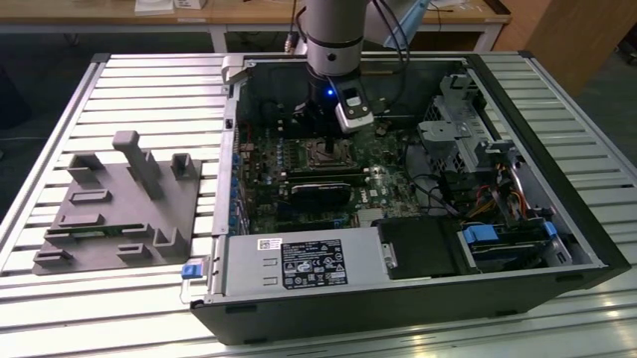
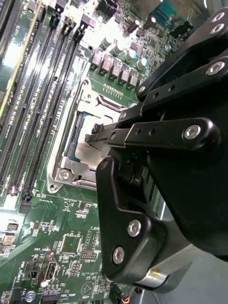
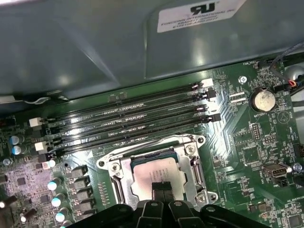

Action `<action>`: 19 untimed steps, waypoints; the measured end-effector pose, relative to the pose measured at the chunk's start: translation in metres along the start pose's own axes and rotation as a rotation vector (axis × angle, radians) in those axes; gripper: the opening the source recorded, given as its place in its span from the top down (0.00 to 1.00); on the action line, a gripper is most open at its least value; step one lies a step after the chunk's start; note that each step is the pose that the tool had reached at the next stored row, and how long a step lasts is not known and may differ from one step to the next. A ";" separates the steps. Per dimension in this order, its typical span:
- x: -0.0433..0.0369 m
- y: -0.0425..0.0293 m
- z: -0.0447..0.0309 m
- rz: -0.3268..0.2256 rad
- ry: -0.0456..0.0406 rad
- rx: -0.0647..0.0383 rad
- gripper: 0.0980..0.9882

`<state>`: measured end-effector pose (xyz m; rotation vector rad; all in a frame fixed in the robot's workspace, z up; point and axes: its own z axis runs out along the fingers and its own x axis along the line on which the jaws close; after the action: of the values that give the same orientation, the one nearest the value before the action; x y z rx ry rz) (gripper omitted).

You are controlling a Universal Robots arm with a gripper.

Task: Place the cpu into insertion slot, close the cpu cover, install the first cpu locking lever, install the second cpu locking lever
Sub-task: 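Install the first cpu locking lever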

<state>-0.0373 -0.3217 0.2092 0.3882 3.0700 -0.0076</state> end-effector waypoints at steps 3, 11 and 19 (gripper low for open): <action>0.0000 -0.0002 -0.0011 -0.006 0.0000 0.000 0.99; -0.0007 -0.0001 -0.0148 -0.008 -0.0009 -0.001 0.99; -0.0012 -0.0001 -0.0244 -0.008 -0.0019 -0.001 0.99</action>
<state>-0.0373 -0.3218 0.2336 0.3754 3.0697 -0.0066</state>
